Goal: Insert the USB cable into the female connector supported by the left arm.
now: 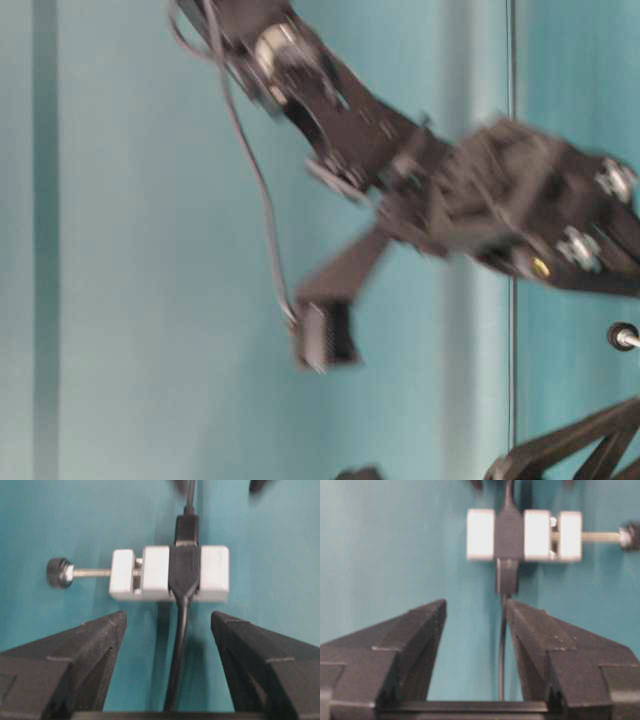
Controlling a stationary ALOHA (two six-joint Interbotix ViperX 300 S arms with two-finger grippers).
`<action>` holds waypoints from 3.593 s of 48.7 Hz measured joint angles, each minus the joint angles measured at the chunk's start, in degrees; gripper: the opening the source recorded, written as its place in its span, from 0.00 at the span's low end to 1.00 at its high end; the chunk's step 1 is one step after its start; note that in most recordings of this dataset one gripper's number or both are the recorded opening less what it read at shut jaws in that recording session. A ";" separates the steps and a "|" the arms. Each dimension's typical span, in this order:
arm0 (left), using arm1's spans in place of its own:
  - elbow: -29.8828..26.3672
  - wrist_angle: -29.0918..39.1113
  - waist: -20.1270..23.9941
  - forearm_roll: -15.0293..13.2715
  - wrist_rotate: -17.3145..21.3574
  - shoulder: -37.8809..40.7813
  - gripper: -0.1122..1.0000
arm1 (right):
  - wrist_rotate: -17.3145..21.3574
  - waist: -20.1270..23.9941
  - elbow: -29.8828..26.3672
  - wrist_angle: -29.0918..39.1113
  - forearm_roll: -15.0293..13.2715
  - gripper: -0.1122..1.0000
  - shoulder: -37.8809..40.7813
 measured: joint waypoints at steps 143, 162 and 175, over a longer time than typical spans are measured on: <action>27.16 18.54 -0.62 0.26 -6.68 -65.30 0.79 | 6.42 -3.34 64.78 -21.36 -10.11 0.58 -78.93; 27.16 18.54 -0.70 0.26 -6.68 -65.30 0.79 | 6.42 -3.43 64.86 -21.18 -10.20 0.58 -79.01; 27.16 18.54 -0.62 0.18 -6.68 -65.39 0.78 | 6.42 -3.34 64.95 -21.18 -10.11 0.58 -79.01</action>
